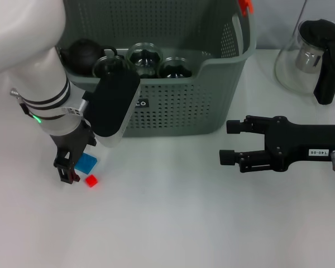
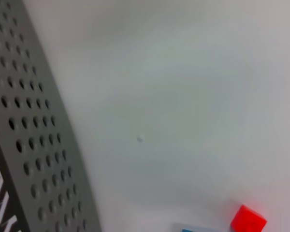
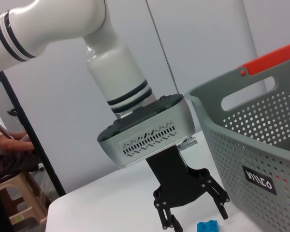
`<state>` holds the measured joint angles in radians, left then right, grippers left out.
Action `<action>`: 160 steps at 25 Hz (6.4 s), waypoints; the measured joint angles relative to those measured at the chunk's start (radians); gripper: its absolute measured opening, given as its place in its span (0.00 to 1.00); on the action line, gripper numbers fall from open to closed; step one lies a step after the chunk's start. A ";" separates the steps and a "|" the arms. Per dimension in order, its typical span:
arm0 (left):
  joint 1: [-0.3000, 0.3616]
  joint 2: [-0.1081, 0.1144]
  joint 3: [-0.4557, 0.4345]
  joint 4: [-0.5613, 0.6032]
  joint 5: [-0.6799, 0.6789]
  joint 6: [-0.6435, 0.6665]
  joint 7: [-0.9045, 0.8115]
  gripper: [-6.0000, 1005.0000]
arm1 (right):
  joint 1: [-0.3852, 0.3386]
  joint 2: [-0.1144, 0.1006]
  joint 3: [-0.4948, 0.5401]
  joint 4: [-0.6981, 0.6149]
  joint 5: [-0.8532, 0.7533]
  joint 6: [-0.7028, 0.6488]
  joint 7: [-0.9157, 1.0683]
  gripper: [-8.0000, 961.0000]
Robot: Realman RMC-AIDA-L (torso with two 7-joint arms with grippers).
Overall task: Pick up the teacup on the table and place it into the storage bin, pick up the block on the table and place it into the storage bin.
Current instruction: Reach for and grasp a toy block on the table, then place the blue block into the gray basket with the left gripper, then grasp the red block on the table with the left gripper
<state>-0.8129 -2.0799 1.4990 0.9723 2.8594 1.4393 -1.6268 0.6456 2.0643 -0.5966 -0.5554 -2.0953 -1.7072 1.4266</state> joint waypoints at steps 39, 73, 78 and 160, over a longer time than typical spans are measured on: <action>-0.052 0.000 0.006 -0.122 -0.002 -0.059 0.027 0.69 | -0.006 0.008 0.011 0.000 0.001 0.006 0.000 0.98; -0.043 -0.032 -0.356 0.164 -0.037 0.409 0.008 0.42 | -0.021 -0.016 -0.003 0.000 0.007 -0.029 -0.012 0.98; -0.045 -0.048 -0.585 0.289 -0.179 0.610 -0.006 0.43 | -0.031 -0.038 -0.013 -0.006 0.006 -0.061 -0.015 0.98; 0.191 -0.087 -0.163 0.301 -0.007 0.168 -0.905 0.93 | -0.034 -0.075 -0.048 -0.014 0.006 -0.108 -0.032 0.98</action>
<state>-0.6219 -2.1673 1.3359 1.2730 2.8521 1.6074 -2.5319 0.6119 1.9895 -0.6443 -0.5691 -2.0893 -1.8147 1.3950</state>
